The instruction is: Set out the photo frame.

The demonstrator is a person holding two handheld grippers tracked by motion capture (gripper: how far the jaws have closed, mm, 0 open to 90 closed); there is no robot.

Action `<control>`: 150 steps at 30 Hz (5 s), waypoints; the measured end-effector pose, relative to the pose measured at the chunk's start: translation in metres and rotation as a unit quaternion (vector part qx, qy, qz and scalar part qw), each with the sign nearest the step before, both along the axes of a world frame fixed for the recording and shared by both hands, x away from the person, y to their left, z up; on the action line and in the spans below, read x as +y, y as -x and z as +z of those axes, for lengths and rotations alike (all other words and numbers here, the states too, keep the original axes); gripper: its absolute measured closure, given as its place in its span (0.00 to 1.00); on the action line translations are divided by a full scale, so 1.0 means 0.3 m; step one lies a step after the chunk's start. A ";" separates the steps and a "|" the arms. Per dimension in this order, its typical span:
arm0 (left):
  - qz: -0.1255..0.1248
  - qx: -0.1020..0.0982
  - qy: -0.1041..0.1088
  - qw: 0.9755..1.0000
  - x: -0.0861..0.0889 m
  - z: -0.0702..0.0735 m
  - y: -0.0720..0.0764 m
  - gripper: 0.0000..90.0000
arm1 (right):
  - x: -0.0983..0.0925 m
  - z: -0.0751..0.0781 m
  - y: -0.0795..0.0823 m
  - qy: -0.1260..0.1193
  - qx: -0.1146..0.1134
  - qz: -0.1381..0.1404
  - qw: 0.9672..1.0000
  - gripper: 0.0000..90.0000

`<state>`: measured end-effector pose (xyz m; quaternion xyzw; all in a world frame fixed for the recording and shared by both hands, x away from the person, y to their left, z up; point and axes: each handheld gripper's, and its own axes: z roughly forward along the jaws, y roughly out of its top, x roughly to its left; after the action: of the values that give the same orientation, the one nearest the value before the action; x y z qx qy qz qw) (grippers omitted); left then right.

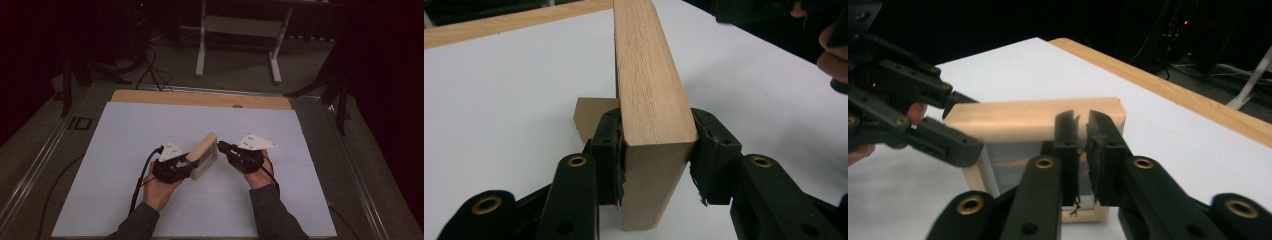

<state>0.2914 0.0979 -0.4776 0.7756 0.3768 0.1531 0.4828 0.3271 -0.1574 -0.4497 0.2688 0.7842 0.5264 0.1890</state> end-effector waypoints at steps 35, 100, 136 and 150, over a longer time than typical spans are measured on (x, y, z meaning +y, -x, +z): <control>-0.037 -0.032 -0.018 0.999 -0.002 -0.009 0.013 0.67 | 0.061 0.004 -0.093 0.017 0.015 -0.024 0.999 1.00; 0.012 -0.015 -0.049 0.999 -0.022 -0.028 0.002 0.64 | 0.083 0.008 -0.129 0.068 0.047 -0.032 0.996 1.00; 0.034 -0.007 -0.025 0.999 0.024 -0.025 -0.015 0.64 | 0.000 0.025 -0.066 0.055 0.044 0.002 0.998 0.68; 0.035 -0.007 -0.026 0.999 0.023 -0.024 -0.015 0.65 | -0.027 -0.017 -0.054 0.055 0.076 0.024 0.995 0.49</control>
<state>0.2959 0.1048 -0.4849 0.7733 0.3961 0.1845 0.4594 0.3432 -0.1654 -0.4546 0.2788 0.8300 0.4650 0.1308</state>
